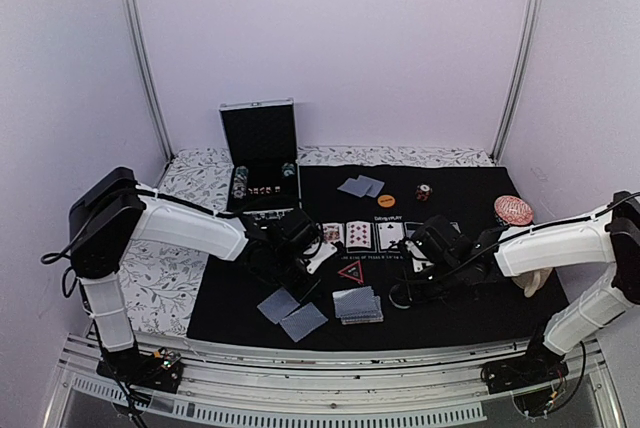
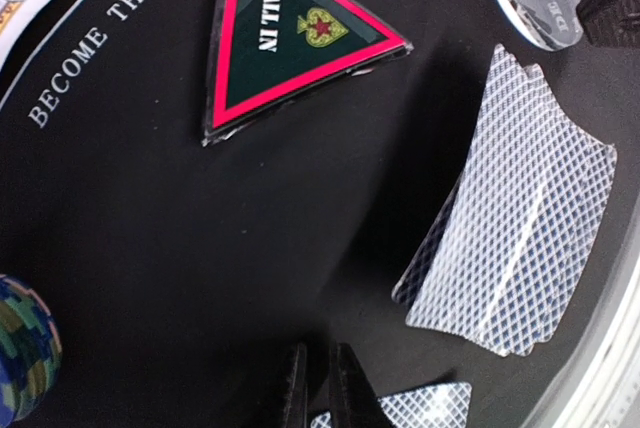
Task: Distribute texas hold em gaming equipment
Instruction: Adjust the face-down deck piles on the poker table mat.
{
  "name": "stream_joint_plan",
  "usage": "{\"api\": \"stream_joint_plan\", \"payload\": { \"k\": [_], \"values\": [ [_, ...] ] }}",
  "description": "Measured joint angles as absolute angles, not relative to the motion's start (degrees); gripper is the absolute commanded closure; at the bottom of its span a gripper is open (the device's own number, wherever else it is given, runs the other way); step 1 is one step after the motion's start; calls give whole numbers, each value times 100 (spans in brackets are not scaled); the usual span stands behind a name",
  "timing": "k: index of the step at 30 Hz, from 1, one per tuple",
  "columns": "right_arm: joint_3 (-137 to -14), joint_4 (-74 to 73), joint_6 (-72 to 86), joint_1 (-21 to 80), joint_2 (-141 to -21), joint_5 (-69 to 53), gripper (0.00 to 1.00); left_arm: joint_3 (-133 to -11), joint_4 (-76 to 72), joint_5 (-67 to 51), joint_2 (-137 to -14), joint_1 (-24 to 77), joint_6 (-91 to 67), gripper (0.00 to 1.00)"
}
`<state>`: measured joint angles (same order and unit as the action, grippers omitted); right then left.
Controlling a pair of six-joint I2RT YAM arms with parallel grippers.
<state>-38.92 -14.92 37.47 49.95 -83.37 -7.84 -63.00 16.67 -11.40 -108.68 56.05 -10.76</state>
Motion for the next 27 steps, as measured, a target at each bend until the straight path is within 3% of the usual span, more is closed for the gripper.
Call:
{"api": "stream_joint_plan", "payload": {
  "k": [27],
  "values": [
    [-3730,-180,4110,5162,-9113,-1243,97,-6667,1662,-1269,-11166,5892,-904,89]
  ]
}}
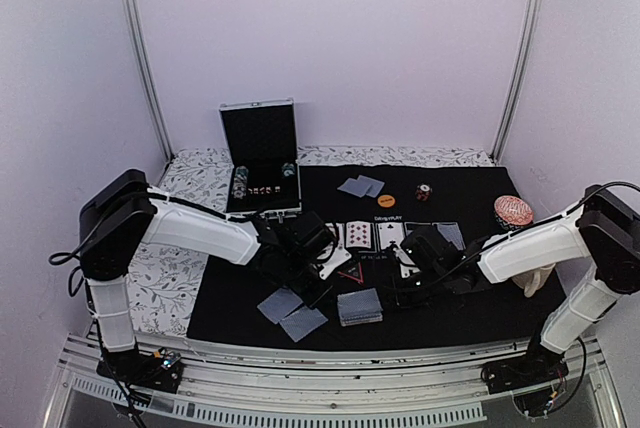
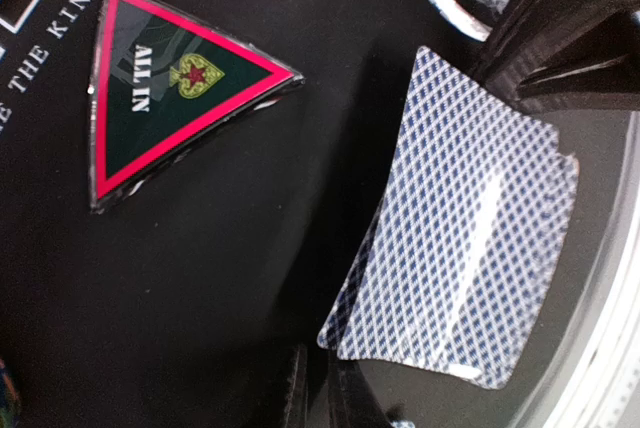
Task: Distribute texas hold em gaming equipment
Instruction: Adjust the face-down deck piles on the poker table mat, then reset both arms
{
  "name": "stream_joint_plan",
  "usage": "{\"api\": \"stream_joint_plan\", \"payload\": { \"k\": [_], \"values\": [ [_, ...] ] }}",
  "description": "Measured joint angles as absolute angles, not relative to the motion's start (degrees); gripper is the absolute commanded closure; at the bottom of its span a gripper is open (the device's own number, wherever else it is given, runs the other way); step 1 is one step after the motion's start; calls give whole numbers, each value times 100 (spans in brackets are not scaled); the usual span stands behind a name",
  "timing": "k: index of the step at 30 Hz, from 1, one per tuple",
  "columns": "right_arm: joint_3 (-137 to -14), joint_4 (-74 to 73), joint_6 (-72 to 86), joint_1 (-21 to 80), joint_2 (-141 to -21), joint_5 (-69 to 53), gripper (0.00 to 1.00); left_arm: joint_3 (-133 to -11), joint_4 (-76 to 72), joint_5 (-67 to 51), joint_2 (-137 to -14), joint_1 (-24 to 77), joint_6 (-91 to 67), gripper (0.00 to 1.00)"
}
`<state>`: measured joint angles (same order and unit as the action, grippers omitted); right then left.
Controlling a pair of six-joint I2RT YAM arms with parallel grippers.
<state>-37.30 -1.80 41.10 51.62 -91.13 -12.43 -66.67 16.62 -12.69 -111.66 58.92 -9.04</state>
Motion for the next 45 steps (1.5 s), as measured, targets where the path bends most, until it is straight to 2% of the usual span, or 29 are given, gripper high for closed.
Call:
{"api": "stream_joint_plan", "payload": {
  "k": [9,17,19,20,21,23,24,28,31,36,41,45],
  "values": [
    [-3575,-235,4160,5164,-8927,-1155,94,-6759,1667,-1253,-11264,5909,-827,90],
    [-3540,-832,4007,4849,-8285,-799,83,-6803,2082,-854,-10936,5800,-622,89],
    [-3575,-1052,3909,4713,-8009,-666,71,-6803,2191,-751,-10711,5749,-569,88],
    [-3621,-1190,3800,4598,-7846,-611,60,-6803,2241,-659,-10547,5712,-532,88],
    [-3677,-1297,3715,4469,-7697,-567,45,-6803,2270,-585,-10412,5673,-493,87],
    [-3824,-1452,3546,4195,-7461,-478,3,-6805,2338,-414,-10112,5555,-403,87],
    [-3927,-1500,3334,4007,-7345,-449,1,-6810,2359,-349,-9966,5468,-349,85],
    [-4316,-1341,2556,3170,-6873,-427,1,-6855,2388,-93,-9391,4801,-215,61],
    [-4357,-965,2010,2499,-6425,-521,1,-6799,2217,189,-8919,4016,-250,47],
    [-3911,117,1258,1321,-5533,-722,1,-5817,1201,1059,-7658,2768,-410,22],
    [-2670,1660,751,552,-5024,-701,1,-4014,-604,2132,-6390,1999,-530,20],
    [-1608,2902,473,287,-5177,-504,1,-2606,-2440,2864,-6226,1601,-322,18]
  ]
}}
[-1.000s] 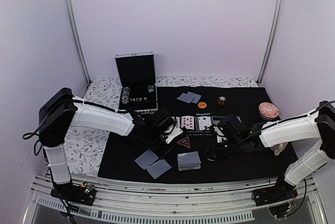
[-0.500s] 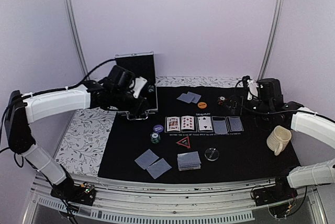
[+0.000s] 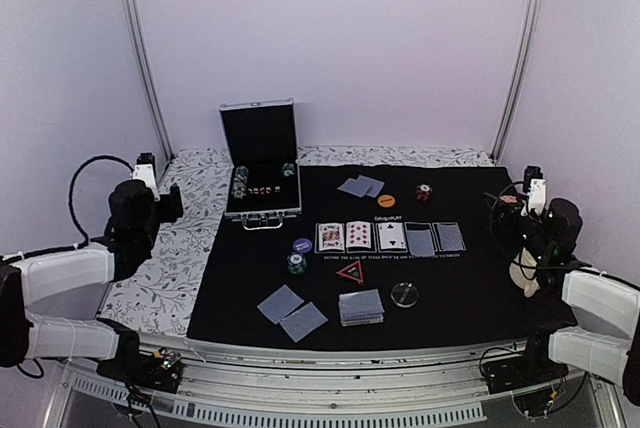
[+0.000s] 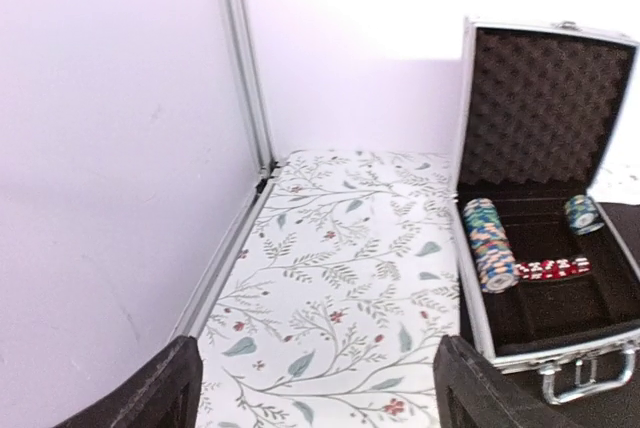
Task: Distribute texas hold em gaming equipment
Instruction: Reset both arms
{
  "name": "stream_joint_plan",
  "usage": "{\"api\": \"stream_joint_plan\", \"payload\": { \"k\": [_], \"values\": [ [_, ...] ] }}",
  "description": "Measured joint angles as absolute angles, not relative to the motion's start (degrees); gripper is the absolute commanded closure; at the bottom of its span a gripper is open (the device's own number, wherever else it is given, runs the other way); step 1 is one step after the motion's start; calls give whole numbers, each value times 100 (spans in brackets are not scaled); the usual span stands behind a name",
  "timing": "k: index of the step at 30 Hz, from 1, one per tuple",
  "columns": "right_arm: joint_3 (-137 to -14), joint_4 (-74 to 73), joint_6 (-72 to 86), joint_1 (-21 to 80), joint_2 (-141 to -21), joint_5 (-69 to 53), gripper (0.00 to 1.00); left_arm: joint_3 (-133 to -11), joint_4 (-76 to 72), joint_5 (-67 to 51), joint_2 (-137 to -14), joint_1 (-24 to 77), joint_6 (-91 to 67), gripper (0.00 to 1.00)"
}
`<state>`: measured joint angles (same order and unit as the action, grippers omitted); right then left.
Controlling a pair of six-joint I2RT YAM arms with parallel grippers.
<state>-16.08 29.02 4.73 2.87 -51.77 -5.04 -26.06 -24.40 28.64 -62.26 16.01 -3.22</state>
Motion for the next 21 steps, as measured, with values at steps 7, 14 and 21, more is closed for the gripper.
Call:
{"api": "stream_joint_plan", "payload": {
  "k": [7,14,21],
  "values": [
    [-670,5380,349,-237,-6361,-528,1,-1380,-4950,3277,-6796,1205,3,16],
    [-711,6571,198,-381,-7524,-969,1,-895,-6932,2917,-7898,832,78,13],
    [-1011,7446,-158,-395,-8661,-1496,1,-753,-8211,2283,-8910,679,242,13]
  ]
}}
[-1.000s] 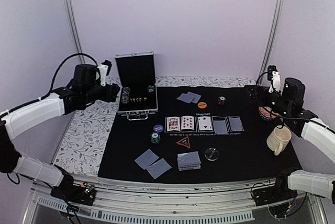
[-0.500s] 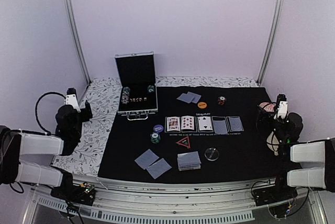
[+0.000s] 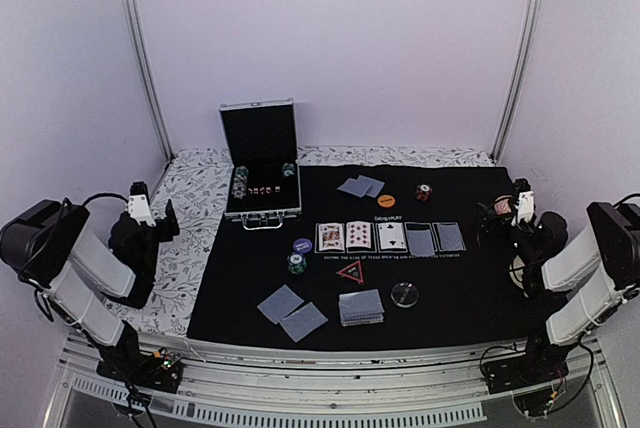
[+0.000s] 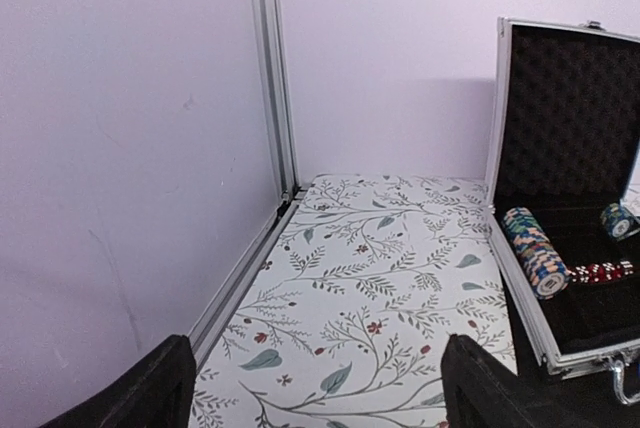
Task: Distribute texas hold em gaming equipment
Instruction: Reset both arms
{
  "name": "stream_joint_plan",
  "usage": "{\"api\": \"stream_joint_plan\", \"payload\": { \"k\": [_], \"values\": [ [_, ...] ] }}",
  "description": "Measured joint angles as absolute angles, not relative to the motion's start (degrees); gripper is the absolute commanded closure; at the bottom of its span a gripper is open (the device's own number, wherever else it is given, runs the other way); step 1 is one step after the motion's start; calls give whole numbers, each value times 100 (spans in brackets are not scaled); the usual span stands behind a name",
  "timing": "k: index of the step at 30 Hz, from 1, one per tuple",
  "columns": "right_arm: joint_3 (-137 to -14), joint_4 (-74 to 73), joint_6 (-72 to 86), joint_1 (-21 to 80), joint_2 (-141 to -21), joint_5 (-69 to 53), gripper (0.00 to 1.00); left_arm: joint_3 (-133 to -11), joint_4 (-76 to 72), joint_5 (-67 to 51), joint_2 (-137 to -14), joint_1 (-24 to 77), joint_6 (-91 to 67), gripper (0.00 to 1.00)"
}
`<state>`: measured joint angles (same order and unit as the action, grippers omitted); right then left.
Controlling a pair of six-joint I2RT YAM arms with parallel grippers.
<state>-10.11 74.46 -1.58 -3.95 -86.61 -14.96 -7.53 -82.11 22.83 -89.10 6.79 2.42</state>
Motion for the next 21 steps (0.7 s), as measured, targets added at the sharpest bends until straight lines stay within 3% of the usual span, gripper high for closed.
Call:
{"api": "stream_joint_plan", "payload": {
  "k": [21],
  "values": [
    [-1330,7376,-261,-421,-8772,-1662,1,-1271,-7743,1798,-8927,432,148,9]
  ]
}}
